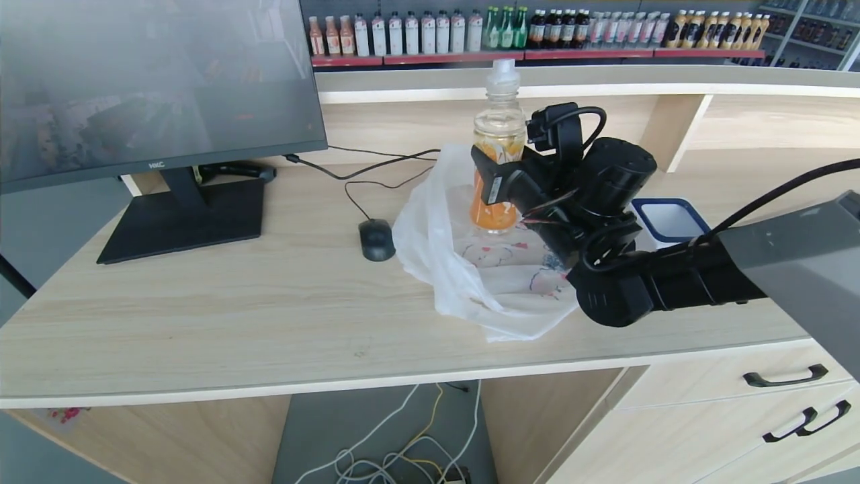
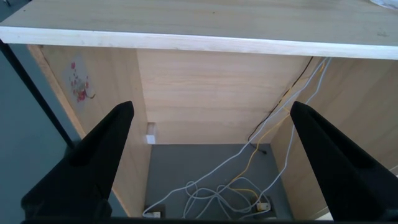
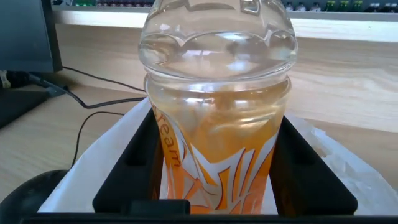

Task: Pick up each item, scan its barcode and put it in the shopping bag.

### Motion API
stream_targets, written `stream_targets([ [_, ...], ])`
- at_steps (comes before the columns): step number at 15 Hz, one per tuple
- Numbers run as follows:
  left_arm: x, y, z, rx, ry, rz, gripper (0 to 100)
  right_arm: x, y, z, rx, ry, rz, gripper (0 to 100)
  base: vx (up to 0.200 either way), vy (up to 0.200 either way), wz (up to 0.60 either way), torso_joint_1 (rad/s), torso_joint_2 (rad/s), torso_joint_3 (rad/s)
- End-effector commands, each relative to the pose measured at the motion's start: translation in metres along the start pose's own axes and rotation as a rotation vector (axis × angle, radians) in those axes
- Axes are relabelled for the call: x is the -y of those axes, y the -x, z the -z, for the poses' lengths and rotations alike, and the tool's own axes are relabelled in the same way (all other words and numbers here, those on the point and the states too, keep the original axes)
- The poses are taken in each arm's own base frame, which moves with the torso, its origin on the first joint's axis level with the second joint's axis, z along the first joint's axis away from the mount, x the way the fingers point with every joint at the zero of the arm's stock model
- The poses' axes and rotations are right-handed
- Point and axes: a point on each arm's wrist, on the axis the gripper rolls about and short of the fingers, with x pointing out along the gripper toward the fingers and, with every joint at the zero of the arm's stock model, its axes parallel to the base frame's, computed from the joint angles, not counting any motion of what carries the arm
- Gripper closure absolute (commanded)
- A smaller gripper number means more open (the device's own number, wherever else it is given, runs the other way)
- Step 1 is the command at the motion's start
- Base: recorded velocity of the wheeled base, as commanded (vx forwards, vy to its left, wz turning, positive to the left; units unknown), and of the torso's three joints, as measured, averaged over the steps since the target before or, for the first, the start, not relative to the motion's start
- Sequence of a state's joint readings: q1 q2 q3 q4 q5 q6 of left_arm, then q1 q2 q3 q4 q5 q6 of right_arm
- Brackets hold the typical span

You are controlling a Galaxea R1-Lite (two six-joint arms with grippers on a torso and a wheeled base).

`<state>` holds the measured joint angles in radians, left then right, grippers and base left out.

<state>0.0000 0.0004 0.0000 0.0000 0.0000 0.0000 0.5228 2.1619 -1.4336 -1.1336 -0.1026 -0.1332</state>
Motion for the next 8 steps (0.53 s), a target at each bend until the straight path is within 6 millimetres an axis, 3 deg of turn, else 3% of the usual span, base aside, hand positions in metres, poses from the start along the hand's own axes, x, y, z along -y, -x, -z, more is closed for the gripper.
stream_targets([
  [1, 0.0, 0.0, 0.0, 0.0, 0.0, 0.0, 0, -0.003, -0.004, 0.011, -0.011, 0.001, -0.004, 100, 0.0, 0.0, 0.0, 0.0, 0.0, 0.0],
  [8, 0.0, 0.0, 0.0, 0.0, 0.0, -0.002, 0, -0.013, -0.009, 0.027, -0.023, -0.002, -0.019, 100, 0.0, 0.0, 0.0, 0.0, 0.0, 0.0],
])
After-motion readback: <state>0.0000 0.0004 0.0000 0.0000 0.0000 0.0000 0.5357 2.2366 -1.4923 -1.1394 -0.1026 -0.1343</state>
